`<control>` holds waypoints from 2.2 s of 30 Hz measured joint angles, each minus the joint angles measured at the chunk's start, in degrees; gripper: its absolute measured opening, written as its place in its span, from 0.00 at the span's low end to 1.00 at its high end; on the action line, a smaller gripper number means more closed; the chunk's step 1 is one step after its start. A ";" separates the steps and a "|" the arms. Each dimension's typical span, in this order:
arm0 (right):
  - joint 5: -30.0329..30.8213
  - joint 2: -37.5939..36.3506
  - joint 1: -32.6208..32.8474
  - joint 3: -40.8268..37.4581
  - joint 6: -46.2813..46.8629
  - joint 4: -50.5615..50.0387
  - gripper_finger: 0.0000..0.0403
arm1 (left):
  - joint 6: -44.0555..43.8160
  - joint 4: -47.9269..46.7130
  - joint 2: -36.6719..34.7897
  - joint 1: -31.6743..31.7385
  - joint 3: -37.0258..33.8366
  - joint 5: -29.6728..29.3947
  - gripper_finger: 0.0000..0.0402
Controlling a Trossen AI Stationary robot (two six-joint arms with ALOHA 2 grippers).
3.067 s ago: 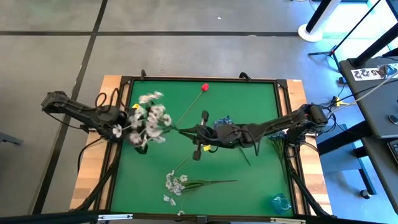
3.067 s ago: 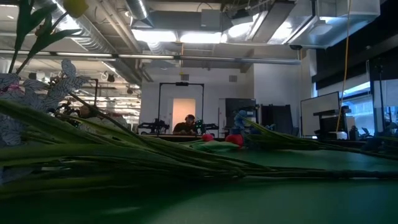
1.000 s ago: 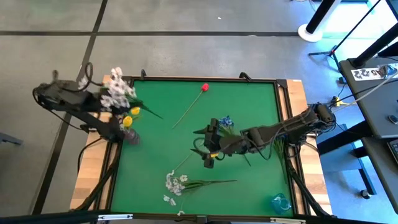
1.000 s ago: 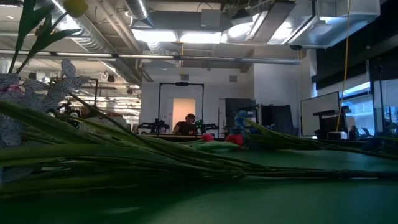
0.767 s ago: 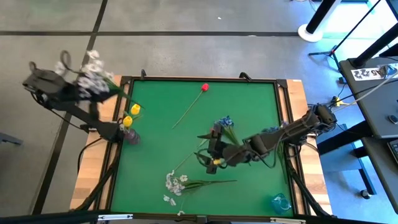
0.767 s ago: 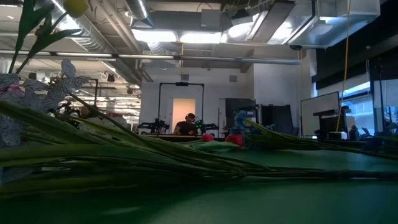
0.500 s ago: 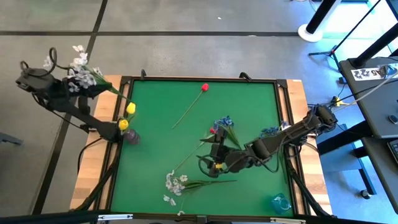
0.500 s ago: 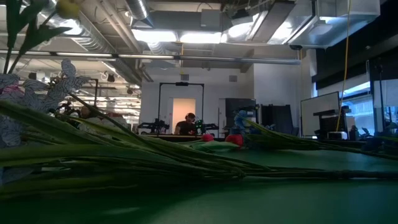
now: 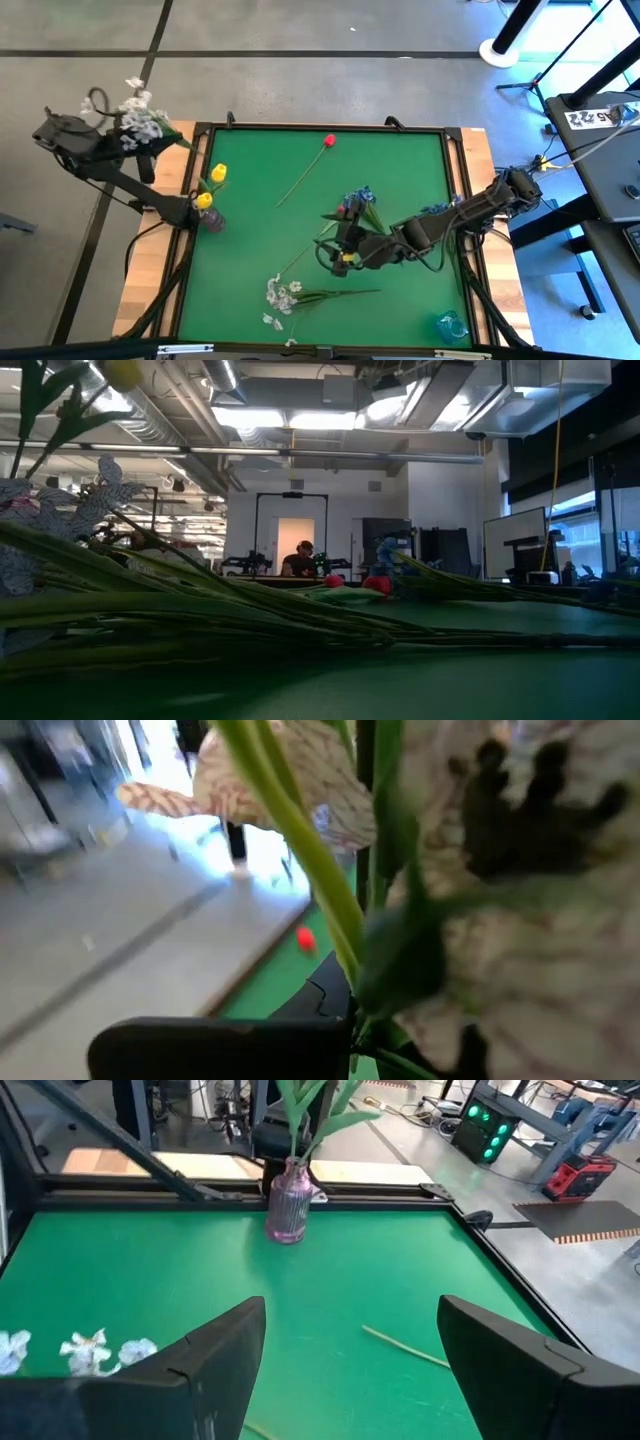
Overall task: Sort flowers into vase by color
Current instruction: Put the left white flower into the purple vase
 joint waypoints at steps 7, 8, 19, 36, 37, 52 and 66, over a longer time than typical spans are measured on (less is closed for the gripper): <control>-0.04 0.00 0.04 0.00 1.84 -2.08 0.73 | -11.88 -7.79 -1.15 0.03 -6.47 6.38 0.03; -0.04 0.00 0.02 0.00 2.23 -2.42 0.73 | -11.86 -7.41 -1.60 0.02 -7.87 7.61 0.03; -0.07 0.00 0.02 0.00 3.15 -2.93 0.73 | -11.94 -7.86 -7.71 0.01 -12.05 17.77 0.03; 8.56 0.00 -0.02 0.00 10.14 -2.46 0.73 | -3.49 -7.16 -9.73 0.01 -10.52 22.50 0.03; 8.83 0.00 -0.02 0.00 10.42 -2.46 0.73 | -3.09 -6.97 -9.73 0.02 -10.81 22.50 0.03; 9.99 0.00 -0.02 0.00 10.93 -2.33 0.73 | -1.30 0.29 -9.71 0.01 -21.76 26.60 0.03; 9.94 0.00 -0.39 0.00 8.76 -2.45 0.73 | -13.39 -0.06 -9.57 0.01 -23.39 31.36 0.22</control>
